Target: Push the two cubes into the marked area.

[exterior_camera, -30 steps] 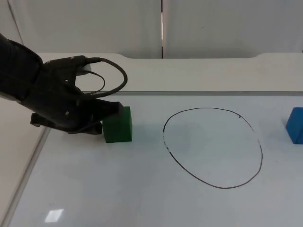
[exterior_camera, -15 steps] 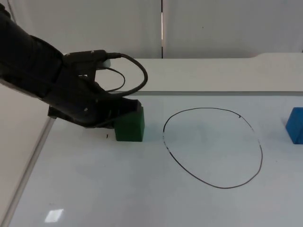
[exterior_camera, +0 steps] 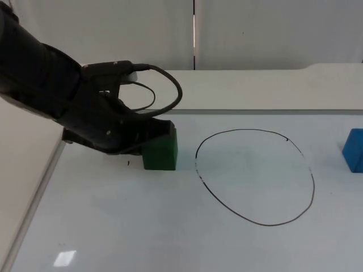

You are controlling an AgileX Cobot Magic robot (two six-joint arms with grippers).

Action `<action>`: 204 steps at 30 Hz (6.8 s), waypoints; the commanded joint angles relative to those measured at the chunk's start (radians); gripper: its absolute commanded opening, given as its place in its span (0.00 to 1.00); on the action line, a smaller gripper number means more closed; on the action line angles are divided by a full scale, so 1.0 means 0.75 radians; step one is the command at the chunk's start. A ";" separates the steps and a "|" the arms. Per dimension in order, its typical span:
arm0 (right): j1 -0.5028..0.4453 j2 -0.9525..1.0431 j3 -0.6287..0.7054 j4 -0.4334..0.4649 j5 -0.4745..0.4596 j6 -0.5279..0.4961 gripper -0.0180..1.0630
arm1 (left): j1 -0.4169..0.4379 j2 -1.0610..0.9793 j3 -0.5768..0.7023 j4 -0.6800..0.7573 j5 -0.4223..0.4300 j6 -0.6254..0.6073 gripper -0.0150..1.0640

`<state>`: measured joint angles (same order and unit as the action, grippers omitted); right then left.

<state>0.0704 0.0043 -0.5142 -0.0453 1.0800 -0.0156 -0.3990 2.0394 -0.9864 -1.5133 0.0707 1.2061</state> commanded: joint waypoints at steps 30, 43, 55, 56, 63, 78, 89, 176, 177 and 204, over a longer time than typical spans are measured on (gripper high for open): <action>-0.007 -0.006 0.001 -0.004 -0.004 0.000 0.99 | -0.069 -0.003 -0.007 -0.027 0.094 -0.013 0.01; -0.007 -0.006 0.001 -0.004 -0.004 0.000 0.99 | -0.097 -0.003 -0.010 -0.040 0.104 -0.013 0.01; -0.007 -0.006 0.001 -0.004 -0.004 0.000 0.99 | -0.105 -0.003 -0.010 -0.095 0.127 -0.009 0.01; -0.007 -0.006 0.001 -0.004 -0.004 0.000 0.99 | -0.111 -0.003 -0.010 -0.100 0.127 -0.009 0.01; -0.007 -0.006 0.001 -0.004 -0.004 0.000 0.99 | -0.115 -0.003 -0.010 -0.100 0.127 -0.009 0.01; -0.007 -0.006 0.001 -0.004 -0.004 0.000 0.99 | -0.139 -0.003 -0.010 -0.109 0.111 -0.007 0.01; -0.007 -0.006 0.001 -0.004 -0.004 0.000 0.99 | -0.184 -0.003 -0.010 -0.131 0.082 0.005 0.01; -0.007 -0.006 0.001 -0.004 -0.004 0.000 0.99 | -0.133 -0.853 -0.048 0.323 0.349 0.000 0.01; -0.007 -0.006 0.001 -0.004 -0.004 0.000 0.99 | -0.133 -0.853 -0.048 0.323 0.349 0.000 0.01; -0.007 -0.006 0.001 -0.004 -0.004 0.000 0.99 | -0.133 -1.132 -0.048 1.809 0.634 -1.211 0.01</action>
<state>0.0704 0.0043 -0.5142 -0.0453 1.0800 -0.0155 -0.5006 1.2191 -1.0254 -0.1607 0.5421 0.3178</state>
